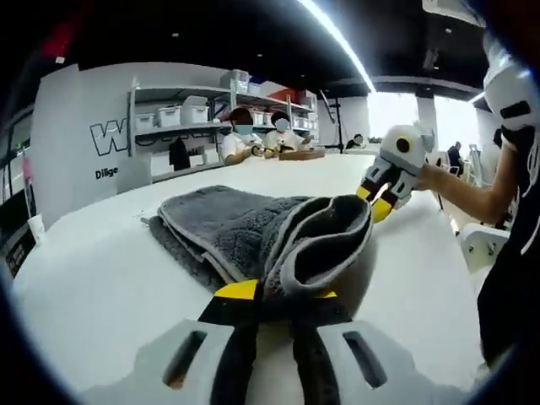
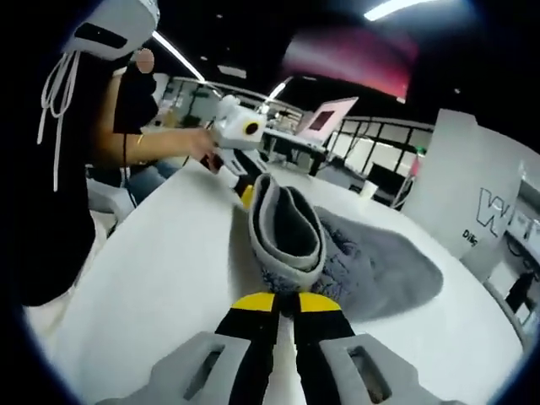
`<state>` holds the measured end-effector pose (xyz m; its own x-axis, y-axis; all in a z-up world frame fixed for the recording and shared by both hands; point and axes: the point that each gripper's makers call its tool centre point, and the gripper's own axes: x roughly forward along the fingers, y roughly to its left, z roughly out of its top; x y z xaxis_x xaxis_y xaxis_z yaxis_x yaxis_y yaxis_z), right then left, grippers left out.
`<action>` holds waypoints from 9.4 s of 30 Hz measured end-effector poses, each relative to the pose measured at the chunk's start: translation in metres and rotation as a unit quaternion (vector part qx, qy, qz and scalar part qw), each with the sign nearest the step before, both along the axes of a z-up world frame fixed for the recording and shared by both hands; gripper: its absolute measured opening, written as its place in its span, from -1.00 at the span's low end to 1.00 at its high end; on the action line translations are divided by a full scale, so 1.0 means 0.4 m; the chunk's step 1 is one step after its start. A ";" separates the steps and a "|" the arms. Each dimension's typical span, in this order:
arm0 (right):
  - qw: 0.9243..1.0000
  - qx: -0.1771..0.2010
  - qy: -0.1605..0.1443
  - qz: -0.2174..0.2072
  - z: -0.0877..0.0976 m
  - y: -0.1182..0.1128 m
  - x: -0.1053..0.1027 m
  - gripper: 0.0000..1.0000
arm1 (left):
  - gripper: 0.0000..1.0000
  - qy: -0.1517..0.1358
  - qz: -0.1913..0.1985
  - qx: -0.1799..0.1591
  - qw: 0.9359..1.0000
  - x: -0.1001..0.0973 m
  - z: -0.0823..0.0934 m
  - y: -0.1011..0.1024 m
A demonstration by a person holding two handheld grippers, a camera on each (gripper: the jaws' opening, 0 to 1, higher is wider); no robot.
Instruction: Open the folded towel by lifting each exposed corner and separating the folded layers until the towel lies flat within the target outline without major curled edges
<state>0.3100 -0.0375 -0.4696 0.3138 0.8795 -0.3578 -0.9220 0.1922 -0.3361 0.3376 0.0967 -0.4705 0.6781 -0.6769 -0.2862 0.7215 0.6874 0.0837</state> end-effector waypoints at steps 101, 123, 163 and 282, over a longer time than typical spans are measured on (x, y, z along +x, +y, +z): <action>0.998 0.022 0.007 -0.053 0.068 0.082 0.056 -0.99 | -0.69 -0.050 -0.002 0.093 0.994 -0.020 0.060 -0.067; 0.996 0.045 0.058 -0.059 0.026 0.075 0.018 -1.00 | -0.72 -0.004 0.075 0.012 0.997 -0.037 -0.001 -0.045; 0.997 0.028 0.003 -0.077 0.024 0.102 -0.005 -0.99 | -0.90 -0.060 0.088 0.115 0.988 -0.043 0.030 -0.058; 0.955 -0.082 -0.274 -0.083 0.156 0.251 0.047 -1.00 | -0.17 -0.023 0.044 -0.122 0.991 0.008 0.210 -0.001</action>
<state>0.3289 0.0629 -0.4074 0.6230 0.7479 -0.2293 -0.5608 0.2227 -0.7974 0.3409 0.0961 -0.3866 0.7457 -0.6604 -0.0878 0.6577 0.7508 -0.0616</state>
